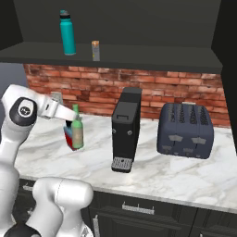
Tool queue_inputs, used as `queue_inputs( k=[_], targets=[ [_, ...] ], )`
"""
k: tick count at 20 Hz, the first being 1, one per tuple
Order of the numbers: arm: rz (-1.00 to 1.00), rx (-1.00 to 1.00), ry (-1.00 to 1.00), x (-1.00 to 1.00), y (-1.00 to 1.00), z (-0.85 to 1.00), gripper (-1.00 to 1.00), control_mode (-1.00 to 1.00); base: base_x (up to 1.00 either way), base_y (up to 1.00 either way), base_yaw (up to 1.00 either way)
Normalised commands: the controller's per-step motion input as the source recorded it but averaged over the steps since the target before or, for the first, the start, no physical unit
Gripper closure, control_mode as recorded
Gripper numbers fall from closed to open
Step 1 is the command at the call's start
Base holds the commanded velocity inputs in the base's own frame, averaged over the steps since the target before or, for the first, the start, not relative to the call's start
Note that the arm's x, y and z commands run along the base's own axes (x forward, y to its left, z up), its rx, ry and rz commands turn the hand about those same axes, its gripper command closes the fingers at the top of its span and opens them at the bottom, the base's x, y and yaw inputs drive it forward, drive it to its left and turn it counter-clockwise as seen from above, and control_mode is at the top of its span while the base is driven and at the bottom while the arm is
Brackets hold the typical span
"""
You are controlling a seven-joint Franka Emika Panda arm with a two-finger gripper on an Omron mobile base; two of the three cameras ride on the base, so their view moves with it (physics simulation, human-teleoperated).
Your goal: Sort all alcoholic drinks to one cabinet, and non-alcoholic drinks to the other.
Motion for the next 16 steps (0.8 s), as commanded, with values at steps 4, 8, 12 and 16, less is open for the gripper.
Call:
queue_inputs(
  k=[4, 8, 12, 16],
  targets=[
    [0.40, 0.18, 0.00, -0.50, -0.13, 0.23, 1.00, -1.00, 0.00, 0.00, 0.00],
    [0.39, 0.21, 0.00, -0.35, -0.08, 0.31, 1.00, -1.00, 0.00, 0.00, 0.00],
    [0.38, 0.21, 0.00, -0.24, -0.05, 0.32, 1.00, -1.00, 0.00, 0.00, 0.00],
    [0.38, 0.17, 0.00, -0.29, 0.00, 0.22, 1.00, -1.00, 0.00, 0.00, 0.00]
  ],
)
